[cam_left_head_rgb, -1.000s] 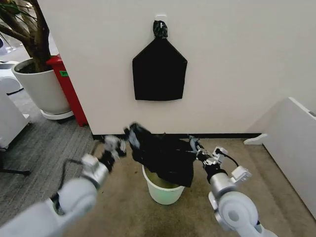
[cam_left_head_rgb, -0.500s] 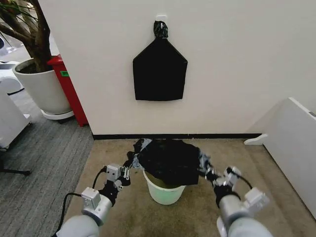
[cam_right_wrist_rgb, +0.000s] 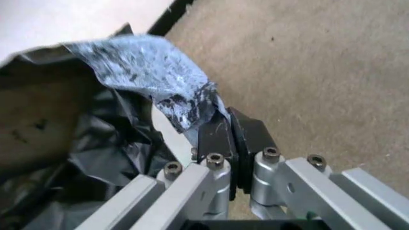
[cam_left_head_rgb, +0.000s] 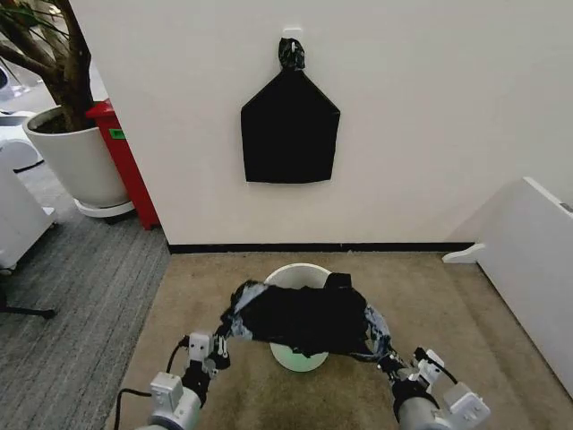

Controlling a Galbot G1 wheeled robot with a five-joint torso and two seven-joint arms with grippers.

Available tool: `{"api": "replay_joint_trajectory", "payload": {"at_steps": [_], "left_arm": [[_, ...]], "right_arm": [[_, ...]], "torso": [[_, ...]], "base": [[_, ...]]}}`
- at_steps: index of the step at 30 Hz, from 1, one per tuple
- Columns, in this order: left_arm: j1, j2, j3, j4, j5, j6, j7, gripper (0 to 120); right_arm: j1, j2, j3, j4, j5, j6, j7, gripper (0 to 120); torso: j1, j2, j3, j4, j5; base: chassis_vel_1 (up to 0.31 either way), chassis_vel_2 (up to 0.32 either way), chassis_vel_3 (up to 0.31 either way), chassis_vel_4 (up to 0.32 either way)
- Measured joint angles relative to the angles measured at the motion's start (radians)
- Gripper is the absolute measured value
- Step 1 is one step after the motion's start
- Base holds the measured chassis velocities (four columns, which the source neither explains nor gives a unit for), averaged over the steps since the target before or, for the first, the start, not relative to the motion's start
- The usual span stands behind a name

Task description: Place the garbage bag over the trash bin.

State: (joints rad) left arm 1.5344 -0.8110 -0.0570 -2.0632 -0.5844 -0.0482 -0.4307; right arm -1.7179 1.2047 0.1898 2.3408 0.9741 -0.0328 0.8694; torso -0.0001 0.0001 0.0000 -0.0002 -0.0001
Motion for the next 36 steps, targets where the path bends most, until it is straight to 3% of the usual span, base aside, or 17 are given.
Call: {"api": "replay_joint_trajectory", "payload": {"at_steps": [16,23,31,36], "left_arm": [[-0.128,-0.038,0.095,0.141,0.011,-0.005,0.042,0],[-0.276,-0.055,0.141,0.224,-0.029,-0.004,0.048,0],[-0.352,-0.085,0.190,0.288,-0.063,0.002,0.051,0],[-0.408,-0.145,0.218,0.394,-0.089,0.019,0.063,0]], "right_arm": [[0.151,0.010,0.004,-0.246,0.012,-0.019,-0.119,0],[0.254,-0.007,0.033,-0.370,-0.006,-0.016,-0.254,0],[0.307,-0.025,0.052,-0.472,-0.019,-0.049,-0.368,0],[0.368,-0.028,0.052,-0.558,-0.016,-0.131,-0.417,0]], "torso": [[0.000,0.000,0.000,0.0002,0.0002],[0.000,0.000,0.000,0.0001,0.0002],[0.000,0.000,0.000,0.0002,0.0002],[0.000,0.000,0.000,0.0002,0.0004]], "base": [[0.000,0.000,0.000,0.000],[0.000,0.000,0.000,0.000],[0.000,0.000,0.000,0.000],[0.000,0.000,0.000,0.000]]}}
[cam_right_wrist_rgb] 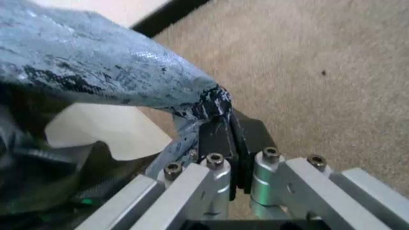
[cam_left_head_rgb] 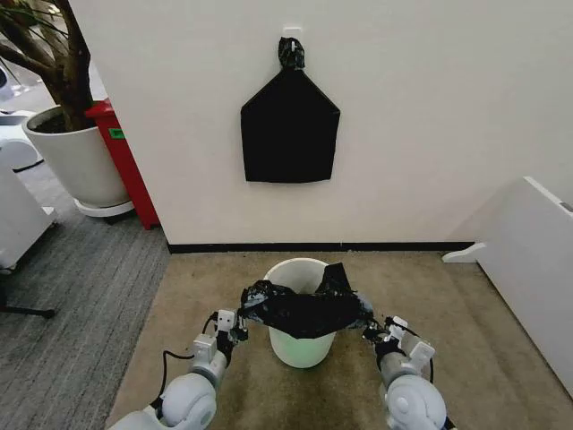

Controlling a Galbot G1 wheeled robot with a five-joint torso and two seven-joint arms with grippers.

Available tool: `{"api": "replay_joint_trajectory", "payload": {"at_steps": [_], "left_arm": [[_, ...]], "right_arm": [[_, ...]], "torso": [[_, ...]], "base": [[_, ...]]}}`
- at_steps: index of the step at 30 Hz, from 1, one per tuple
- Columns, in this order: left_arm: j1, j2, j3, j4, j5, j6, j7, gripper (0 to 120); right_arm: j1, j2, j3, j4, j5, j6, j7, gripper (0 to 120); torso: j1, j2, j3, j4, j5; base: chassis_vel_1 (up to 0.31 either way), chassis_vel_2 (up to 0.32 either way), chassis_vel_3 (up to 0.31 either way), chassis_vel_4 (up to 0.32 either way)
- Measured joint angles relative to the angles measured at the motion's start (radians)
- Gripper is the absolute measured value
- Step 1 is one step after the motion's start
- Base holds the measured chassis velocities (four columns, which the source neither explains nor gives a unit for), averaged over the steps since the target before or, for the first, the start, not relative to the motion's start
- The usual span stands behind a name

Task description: Place the garbage bag over the trash bin.

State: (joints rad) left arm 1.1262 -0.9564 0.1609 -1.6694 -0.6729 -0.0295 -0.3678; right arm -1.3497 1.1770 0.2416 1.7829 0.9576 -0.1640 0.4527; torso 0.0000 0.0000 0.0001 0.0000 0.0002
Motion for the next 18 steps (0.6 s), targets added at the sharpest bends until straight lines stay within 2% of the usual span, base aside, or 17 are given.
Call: {"api": "replay_joint_trajectory", "payload": {"at_steps": [7,13,18], "left_arm": [[-0.039,-0.049,0.025,0.079,0.009,0.000,0.018,0],[-0.002,-0.034,0.014,0.043,0.018,0.006,0.023,0],[0.025,-0.038,0.005,0.062,0.026,0.018,0.036,0]], "right_arm": [[0.033,0.002,-0.002,-0.025,-0.003,-0.086,-0.011,0],[0.001,-0.017,0.026,0.035,-0.050,-0.108,-0.017,0],[0.037,-0.023,0.027,-0.016,-0.049,-0.193,-0.032,0]], "torso": [[0.000,0.000,0.000,0.0000,-0.0001],[0.000,0.000,0.000,-0.0002,-0.0002],[0.000,0.000,0.000,0.0002,0.0000]], "base": [[0.000,0.000,0.000,0.000],[0.000,0.000,0.000,0.000],[0.000,0.000,0.000,0.000]]}}
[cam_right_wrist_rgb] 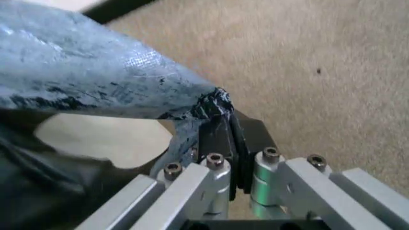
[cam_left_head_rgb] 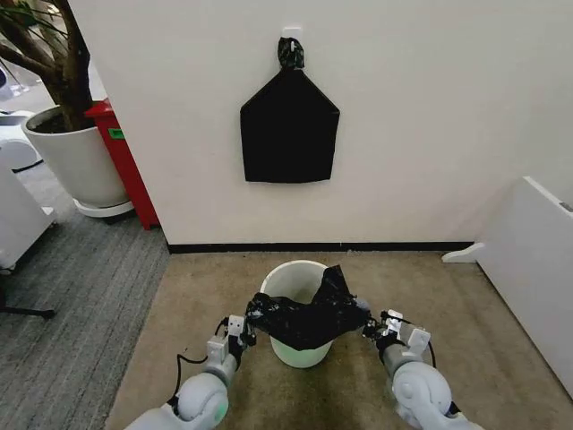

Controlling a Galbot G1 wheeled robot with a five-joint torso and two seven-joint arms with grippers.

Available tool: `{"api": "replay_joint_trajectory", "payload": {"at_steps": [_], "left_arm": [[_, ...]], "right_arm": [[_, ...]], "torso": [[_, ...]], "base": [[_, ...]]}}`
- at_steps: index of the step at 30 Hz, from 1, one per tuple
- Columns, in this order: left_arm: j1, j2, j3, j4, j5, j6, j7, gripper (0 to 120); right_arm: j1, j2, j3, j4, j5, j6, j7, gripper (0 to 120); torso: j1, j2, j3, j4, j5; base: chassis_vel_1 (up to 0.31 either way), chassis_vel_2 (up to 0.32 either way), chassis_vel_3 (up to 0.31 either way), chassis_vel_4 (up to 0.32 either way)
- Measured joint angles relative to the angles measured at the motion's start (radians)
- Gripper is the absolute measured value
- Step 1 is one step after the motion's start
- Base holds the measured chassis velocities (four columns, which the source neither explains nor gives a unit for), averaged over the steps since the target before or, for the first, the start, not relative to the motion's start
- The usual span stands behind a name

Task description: Place the garbage bag over the trash bin.

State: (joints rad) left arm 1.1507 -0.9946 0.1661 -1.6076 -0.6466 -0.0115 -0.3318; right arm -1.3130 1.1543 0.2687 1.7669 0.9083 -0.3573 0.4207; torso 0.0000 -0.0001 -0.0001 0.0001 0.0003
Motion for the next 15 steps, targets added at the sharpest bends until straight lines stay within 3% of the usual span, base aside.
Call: {"api": "replay_joint_trajectory", "payload": {"at_steps": [8,15], "left_arm": [[-0.024,-0.040,0.028,0.052,-0.010,0.025,0.007,0],[-0.028,-0.075,0.043,0.076,0.004,0.029,0.008,0]], "right_arm": [[0.032,0.017,-0.002,-0.042,-0.004,-0.115,-0.034,0],[0.036,0.018,-0.003,-0.058,-0.024,-0.107,-0.033,0]], "torso": [[0.000,0.000,0.000,-0.0001,0.0000],[0.000,0.000,0.000,-0.0001,-0.0002]], "base": [[0.000,0.000,0.000,0.000],[0.000,0.000,0.000,0.000]]}}
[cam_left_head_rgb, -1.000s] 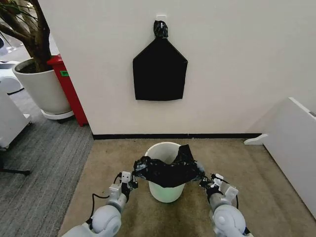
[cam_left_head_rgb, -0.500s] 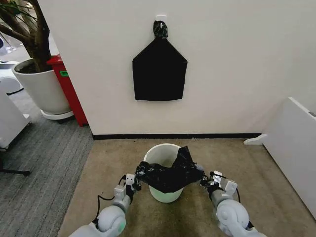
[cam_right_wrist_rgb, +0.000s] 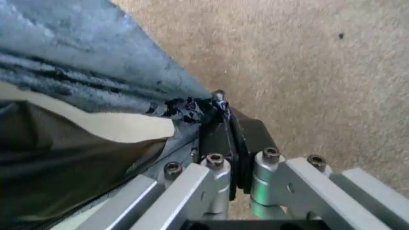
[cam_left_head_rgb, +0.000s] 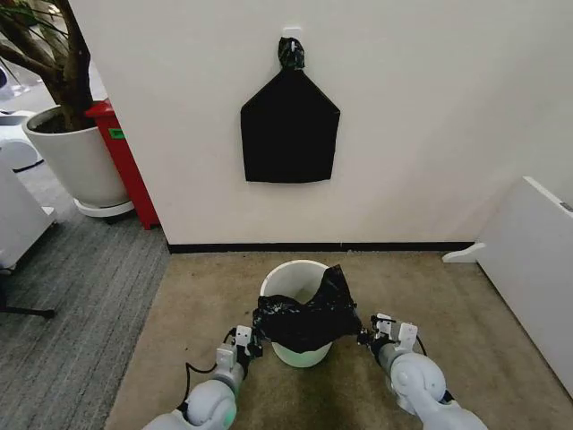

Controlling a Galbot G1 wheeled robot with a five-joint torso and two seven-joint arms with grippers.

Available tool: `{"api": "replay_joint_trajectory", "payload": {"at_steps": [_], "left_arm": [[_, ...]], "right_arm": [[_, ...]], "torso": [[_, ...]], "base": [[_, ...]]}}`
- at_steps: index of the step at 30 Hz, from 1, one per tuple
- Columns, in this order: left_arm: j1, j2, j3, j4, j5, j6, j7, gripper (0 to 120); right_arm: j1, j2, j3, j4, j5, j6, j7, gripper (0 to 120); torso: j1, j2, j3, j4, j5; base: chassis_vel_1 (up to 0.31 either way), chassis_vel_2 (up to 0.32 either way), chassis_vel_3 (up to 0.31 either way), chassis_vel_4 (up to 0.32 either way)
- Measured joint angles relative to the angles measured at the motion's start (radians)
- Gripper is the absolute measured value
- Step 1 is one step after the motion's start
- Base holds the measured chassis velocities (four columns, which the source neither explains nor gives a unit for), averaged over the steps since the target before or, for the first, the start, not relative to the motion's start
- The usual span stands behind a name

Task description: Place the garbage bag over the trash bin.

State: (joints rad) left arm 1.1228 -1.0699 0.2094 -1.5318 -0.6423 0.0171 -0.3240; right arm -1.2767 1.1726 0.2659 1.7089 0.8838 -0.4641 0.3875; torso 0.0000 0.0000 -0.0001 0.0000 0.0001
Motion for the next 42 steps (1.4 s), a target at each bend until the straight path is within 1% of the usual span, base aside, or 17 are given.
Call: {"api": "replay_joint_trajectory", "payload": {"at_steps": [4,7,11,12,13,16,19,22,23,24,26,27,28,31,32,35,42], "left_arm": [[0.020,0.013,-0.009,-0.036,0.006,0.007,-0.024,0],[0.044,0.035,-0.024,-0.067,0.030,0.011,-0.032,2],[0.108,0.067,-0.081,-0.128,0.059,0.020,-0.034,16],[0.131,0.074,-0.104,-0.148,0.059,0.027,-0.039,23],[0.131,0.074,-0.104,-0.148,0.059,0.027,-0.039,23],[0.179,0.086,-0.158,-0.175,0.064,0.027,-0.046,35],[0.215,0.092,-0.202,-0.187,0.073,0.004,-0.038,47],[0.226,0.092,-0.215,-0.189,0.076,-0.009,-0.034,52],[0.245,0.089,-0.245,-0.191,0.076,-0.031,-0.017,60],[0.252,0.089,-0.257,-0.193,0.075,-0.039,-0.006,64],[0.266,0.089,-0.274,-0.193,0.073,-0.061,0.019,72],[0.270,0.089,-0.280,-0.193,0.073,-0.073,0.033,75],[0.270,0.089,-0.280,-0.193,0.073,-0.073,0.033,75],[0.289,0.100,-0.301,-0.190,0.081,-0.113,0.086,88],[0.295,0.105,-0.307,-0.193,0.083,-0.120,0.098,94],[0.305,0.112,-0.317,-0.195,0.091,-0.138,0.115,100],[0.319,0.103,-0.327,-0.175,0.087,-0.178,0.139,100]], "right_arm": [[-0.021,-0.004,0.002,0.031,-0.029,0.024,0.021,1],[-0.042,-0.010,0.002,0.059,-0.050,0.030,0.028,11],[-0.083,-0.018,-0.001,0.108,-0.077,0.046,0.045,27],[-0.095,-0.019,-0.003,0.122,-0.084,0.049,0.049,32],[-0.095,-0.019,-0.003,0.122,-0.084,0.049,0.049,32],[-0.116,-0.018,-0.004,0.147,-0.104,0.067,0.056,43],[-0.128,-0.013,-0.006,0.168,-0.122,0.091,0.066,57],[-0.131,-0.013,-0.006,0.174,-0.126,0.096,0.070,61],[-0.140,-0.013,-0.006,0.185,-0.131,0.109,0.072,69],[-0.145,-0.013,-0.004,0.186,-0.134,0.118,0.070,72],[-0.160,-0.014,0.005,0.176,-0.147,0.149,0.037,82],[-0.168,-0.016,0.013,0.166,-0.154,0.166,0.007,86],[-0.168,-0.016,0.013,0.166,-0.154,0.166,0.007,86],[-0.203,-0.025,0.044,0.127,-0.206,0.234,-0.121,98],[-0.218,-0.029,0.056,0.123,-0.218,0.254,-0.157,98],[-0.247,-0.033,0.082,0.119,-0.241,0.297,-0.228,100],[-0.299,-0.029,0.132,0.105,-0.275,0.382,-0.312,100]], "torso": [[0.000,0.000,0.000,-0.0001,-0.0002],[0.000,0.000,0.000,-0.0002,-0.0001],[0.000,0.000,0.000,-0.0001,-0.0001],[0.000,0.000,0.000,0.0000,-0.0003],[0.000,0.000,0.000,0.0000,-0.0003],[0.000,0.000,0.000,0.0000,-0.0002],[0.000,0.000,0.000,0.0000,0.0000],[0.000,0.000,0.000,0.0000,-0.0002],[0.000,0.000,0.000,0.0000,-0.0002],[0.000,0.000,0.000,0.0001,-0.0002],[0.000,0.000,0.000,0.0001,-0.0002],[0.000,0.000,0.000,0.0001,-0.0002],[0.000,0.000,0.000,0.0001,-0.0002],[0.000,0.000,0.000,-0.0001,-0.0002],[0.000,0.000,0.000,-0.0001,-0.0001],[0.000,0.000,0.000,-0.0001,-0.0001],[0.000,0.000,0.000,-0.0001,-0.0001]], "base": [[0.000,0.000,0.000,0.000],[0.000,0.000,0.000,0.000],[0.000,0.000,0.000,0.000],[0.000,0.000,0.000,0.000],[0.000,0.000,0.000,0.000],[0.000,0.000,0.000,0.000],[0.000,0.000,0.000,0.000],[0.000,0.000,0.000,0.000],[0.000,0.000,0.000,0.000],[0.000,0.000,0.000,0.000],[0.000,0.000,0.000,0.000],[0.000,0.000,0.000,0.000],[0.000,0.000,0.000,0.000],[0.000,0.000,0.000,0.000],[0.000,0.000,0.000,0.000],[0.000,0.000,0.000,0.000],[0.000,0.000,0.000,0.000]]}}
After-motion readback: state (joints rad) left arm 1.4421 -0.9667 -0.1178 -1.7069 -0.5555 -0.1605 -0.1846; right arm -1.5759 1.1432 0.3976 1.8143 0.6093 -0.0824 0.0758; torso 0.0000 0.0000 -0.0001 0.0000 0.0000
